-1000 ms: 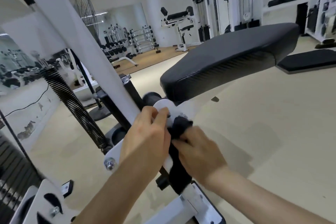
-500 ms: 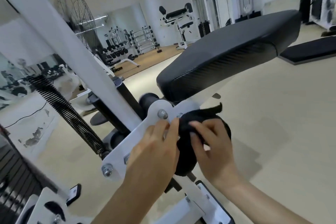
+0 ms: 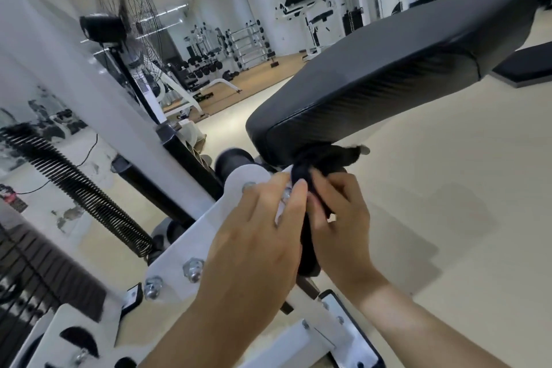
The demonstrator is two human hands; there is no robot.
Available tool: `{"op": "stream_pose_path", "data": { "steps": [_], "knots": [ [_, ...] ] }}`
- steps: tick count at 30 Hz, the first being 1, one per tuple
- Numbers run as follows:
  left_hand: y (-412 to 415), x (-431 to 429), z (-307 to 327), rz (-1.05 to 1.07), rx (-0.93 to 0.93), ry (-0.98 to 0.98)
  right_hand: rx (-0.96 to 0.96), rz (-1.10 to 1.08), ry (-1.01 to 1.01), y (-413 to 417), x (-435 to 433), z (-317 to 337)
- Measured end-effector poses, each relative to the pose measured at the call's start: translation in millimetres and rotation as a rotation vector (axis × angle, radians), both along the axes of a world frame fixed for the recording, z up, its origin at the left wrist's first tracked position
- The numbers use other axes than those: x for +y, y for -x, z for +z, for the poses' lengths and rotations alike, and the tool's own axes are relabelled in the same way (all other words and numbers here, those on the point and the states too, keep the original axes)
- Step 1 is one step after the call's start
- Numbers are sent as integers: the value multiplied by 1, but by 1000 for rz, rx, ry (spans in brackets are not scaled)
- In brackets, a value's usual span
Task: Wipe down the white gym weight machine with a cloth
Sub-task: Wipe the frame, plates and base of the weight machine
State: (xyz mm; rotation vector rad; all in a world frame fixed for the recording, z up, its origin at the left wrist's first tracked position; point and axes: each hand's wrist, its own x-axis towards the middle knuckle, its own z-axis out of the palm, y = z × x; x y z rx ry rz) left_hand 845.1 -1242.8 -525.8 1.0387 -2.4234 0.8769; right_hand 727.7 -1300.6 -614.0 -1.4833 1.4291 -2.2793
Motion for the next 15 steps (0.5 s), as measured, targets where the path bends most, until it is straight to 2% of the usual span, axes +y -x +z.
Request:
{"op": "stream_pose_path", "data": {
  "steps": [4, 5, 8, 9, 13, 15],
  "knots": [
    [8, -6, 12, 77, -202, 37, 310, 51, 102, 14, 1, -2],
    [9, -6, 10, 89, -235, 28, 308, 17, 104, 29, -5, -3],
    [19, -8, 5, 61, -252, 23, 50, -121, 10, 66, -21, 2],
    [24, -11, 3, 47, -236, 27, 28, -133, -3, 65, -23, 3],
    [44, -15, 4, 54, -133, 33, 150, 90, 8, 33, -9, -4],
    [44, -17, 3, 25, -120, 33, 218, 106, 9, 41, -6, -6]
  ]
}}
